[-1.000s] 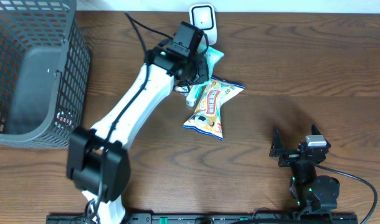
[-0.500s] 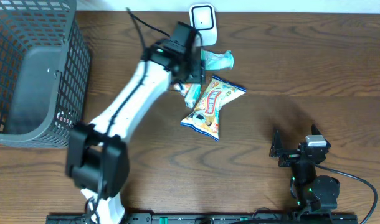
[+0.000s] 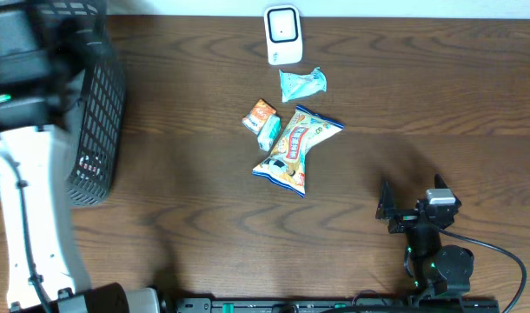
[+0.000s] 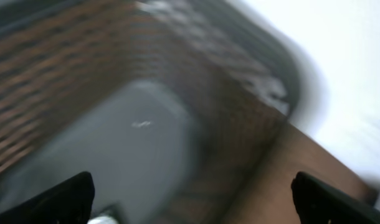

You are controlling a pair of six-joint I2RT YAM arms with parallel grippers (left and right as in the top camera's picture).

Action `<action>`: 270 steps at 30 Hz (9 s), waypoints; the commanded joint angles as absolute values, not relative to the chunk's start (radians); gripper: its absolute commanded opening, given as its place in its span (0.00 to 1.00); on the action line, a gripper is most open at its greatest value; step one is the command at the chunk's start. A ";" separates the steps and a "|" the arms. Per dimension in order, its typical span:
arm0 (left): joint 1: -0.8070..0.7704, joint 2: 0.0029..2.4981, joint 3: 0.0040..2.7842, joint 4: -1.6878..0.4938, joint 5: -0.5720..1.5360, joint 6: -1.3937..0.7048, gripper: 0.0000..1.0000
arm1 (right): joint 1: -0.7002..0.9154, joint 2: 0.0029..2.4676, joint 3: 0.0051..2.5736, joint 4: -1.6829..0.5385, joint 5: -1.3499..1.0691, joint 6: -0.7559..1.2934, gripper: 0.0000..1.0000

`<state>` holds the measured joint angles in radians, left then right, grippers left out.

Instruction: Scan the item barcode

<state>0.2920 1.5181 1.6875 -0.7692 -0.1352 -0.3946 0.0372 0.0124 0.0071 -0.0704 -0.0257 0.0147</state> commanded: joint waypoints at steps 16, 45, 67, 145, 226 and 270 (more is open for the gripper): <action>0.557 1.719 1.554 -0.995 0.015 -0.532 0.98 | 0.040 0.008 0.006 -0.075 -0.021 0.025 0.99; 0.509 2.060 1.552 -1.049 0.093 -0.499 0.98 | 0.040 0.007 0.006 -0.075 -0.021 0.025 0.99; 0.524 2.092 1.608 -1.095 0.091 -0.499 0.56 | 0.040 0.008 0.006 -0.075 -0.021 0.025 0.99; -0.442 1.660 1.994 -1.138 -0.080 -0.320 0.98 | 0.040 0.008 0.006 -0.075 -0.021 0.025 0.99; -0.125 1.419 1.980 -1.471 -0.035 -0.314 0.98 | 0.040 0.008 0.006 -0.075 -0.021 0.025 0.99; -0.558 1.670 1.816 -1.411 0.067 -0.268 0.98 | 0.040 0.007 0.006 -0.075 -0.021 0.025 0.99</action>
